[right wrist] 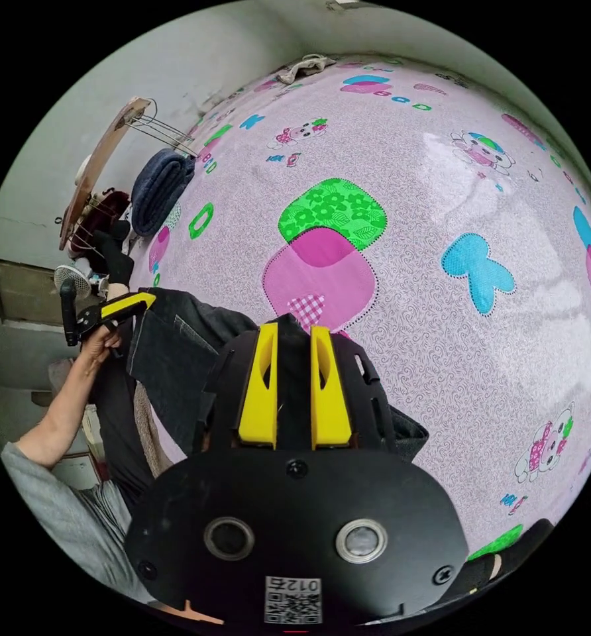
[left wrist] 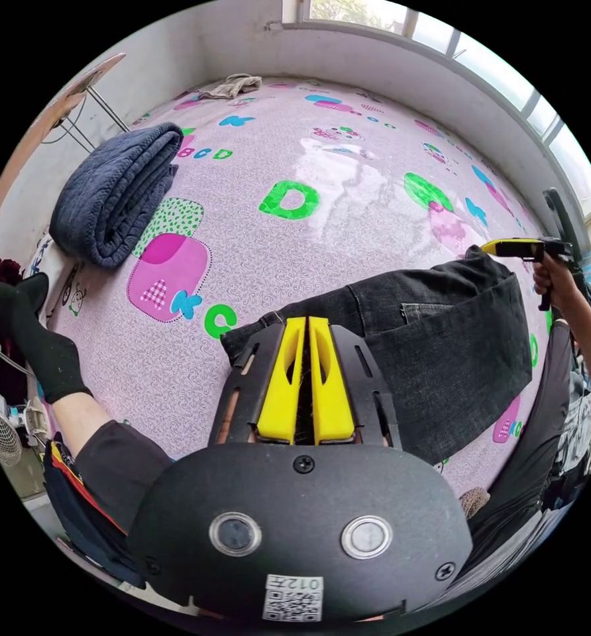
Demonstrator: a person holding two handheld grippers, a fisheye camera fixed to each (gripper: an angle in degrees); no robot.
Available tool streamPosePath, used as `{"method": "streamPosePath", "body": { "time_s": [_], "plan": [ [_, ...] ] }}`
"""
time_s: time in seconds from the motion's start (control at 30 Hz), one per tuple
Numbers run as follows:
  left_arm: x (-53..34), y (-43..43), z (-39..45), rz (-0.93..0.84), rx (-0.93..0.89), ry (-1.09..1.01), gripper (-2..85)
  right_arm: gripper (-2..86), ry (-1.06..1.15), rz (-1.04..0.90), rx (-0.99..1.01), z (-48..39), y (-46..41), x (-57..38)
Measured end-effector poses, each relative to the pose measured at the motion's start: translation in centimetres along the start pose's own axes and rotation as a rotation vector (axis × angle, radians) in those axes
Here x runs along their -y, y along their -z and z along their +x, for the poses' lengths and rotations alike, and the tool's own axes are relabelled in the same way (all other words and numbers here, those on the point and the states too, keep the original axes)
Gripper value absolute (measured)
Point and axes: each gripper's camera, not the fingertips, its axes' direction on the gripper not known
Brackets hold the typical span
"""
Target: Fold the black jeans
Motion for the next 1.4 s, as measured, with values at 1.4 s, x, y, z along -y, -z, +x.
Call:
{"method": "streamPosePath", "body": {
  "time_s": [1.4],
  "plan": [
    [2.7,-4.6,2.5,0.082,-0.127,-0.047,0.0,-0.9,-0.494,0.397,0.418,7.1,-3.5,-5.0]
  ]
}}
